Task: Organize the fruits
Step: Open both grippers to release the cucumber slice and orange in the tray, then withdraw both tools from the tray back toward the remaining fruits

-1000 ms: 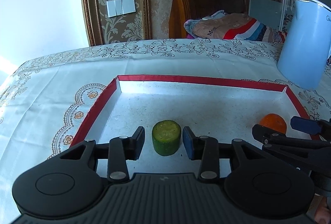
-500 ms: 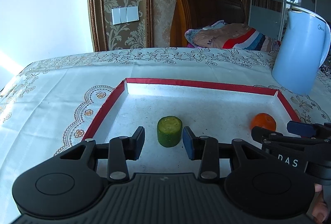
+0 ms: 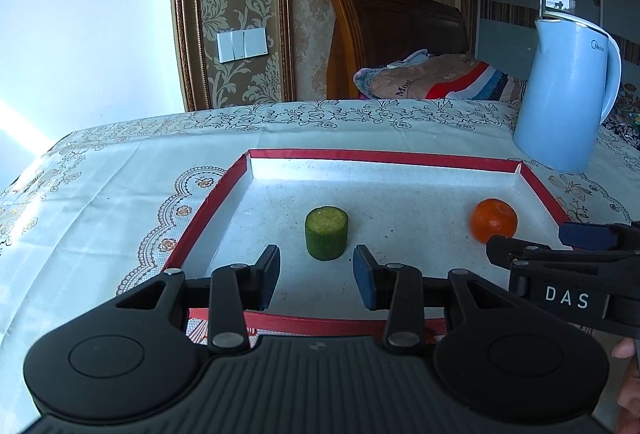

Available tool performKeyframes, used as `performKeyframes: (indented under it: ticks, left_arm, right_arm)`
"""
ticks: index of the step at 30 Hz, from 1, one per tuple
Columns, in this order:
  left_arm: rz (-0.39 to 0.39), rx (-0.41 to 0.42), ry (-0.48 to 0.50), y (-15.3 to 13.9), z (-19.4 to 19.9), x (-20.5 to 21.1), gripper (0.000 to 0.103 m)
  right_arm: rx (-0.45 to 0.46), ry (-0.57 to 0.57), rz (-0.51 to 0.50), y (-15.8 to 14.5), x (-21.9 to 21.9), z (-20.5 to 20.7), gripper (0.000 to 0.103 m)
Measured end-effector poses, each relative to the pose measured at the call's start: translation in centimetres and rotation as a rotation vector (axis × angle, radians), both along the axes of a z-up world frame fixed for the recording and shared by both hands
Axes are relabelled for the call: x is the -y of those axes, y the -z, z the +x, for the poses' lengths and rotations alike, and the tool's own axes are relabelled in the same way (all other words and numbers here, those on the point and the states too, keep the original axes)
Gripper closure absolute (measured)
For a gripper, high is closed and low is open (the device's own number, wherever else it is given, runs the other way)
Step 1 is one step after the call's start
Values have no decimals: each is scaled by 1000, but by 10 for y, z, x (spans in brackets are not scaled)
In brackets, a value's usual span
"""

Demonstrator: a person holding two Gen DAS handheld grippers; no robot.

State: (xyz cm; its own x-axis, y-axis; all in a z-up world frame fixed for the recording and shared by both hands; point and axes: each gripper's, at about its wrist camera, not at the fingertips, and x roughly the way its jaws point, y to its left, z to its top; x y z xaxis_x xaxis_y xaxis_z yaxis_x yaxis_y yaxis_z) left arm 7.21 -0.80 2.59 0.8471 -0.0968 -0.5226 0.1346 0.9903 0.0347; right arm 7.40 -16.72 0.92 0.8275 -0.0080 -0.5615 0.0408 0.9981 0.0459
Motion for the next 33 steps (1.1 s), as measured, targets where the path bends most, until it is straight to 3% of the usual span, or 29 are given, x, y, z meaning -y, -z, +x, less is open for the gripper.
performKeyframes:
  ticks: [28,33]
  left_arm:
    - [-47,25,9,12,-67,-30,64]
    - [-77,38,13,12,-85,-43,55]
  right_arm:
    - [75,-53,-5,1,-1,-84,29]
    - [77,-63,3,2,1,-95,29]
